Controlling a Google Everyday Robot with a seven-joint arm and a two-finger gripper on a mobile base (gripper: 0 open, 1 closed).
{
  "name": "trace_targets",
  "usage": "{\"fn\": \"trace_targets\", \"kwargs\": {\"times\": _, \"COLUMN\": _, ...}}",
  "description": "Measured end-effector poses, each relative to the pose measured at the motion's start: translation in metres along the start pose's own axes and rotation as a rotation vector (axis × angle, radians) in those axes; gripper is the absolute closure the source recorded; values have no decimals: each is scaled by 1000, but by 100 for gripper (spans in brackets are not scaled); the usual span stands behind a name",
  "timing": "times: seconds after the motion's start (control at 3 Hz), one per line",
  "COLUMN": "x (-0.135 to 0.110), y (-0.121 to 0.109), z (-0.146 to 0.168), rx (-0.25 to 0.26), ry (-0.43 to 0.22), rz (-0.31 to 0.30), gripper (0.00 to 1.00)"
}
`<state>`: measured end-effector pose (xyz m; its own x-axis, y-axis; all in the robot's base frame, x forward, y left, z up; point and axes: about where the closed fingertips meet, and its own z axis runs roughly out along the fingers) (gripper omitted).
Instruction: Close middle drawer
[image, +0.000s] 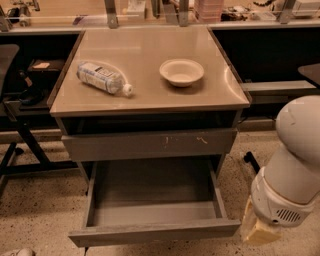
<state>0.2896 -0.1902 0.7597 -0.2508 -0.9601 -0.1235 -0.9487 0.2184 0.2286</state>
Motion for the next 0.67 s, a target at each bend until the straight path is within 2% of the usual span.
{"fn": "trace_targets", "kwargs": {"times": 0.33, "x": 0, "y": 3, "z": 73, "rx": -122, "ry": -16, "rz": 34, "gripper": 100}}
{"fn": "trace_targets", "kwargs": {"times": 0.67, "x": -3, "y": -4, "z": 138, "rx": -199, "ry": -11, "rz": 59, "gripper": 100}}
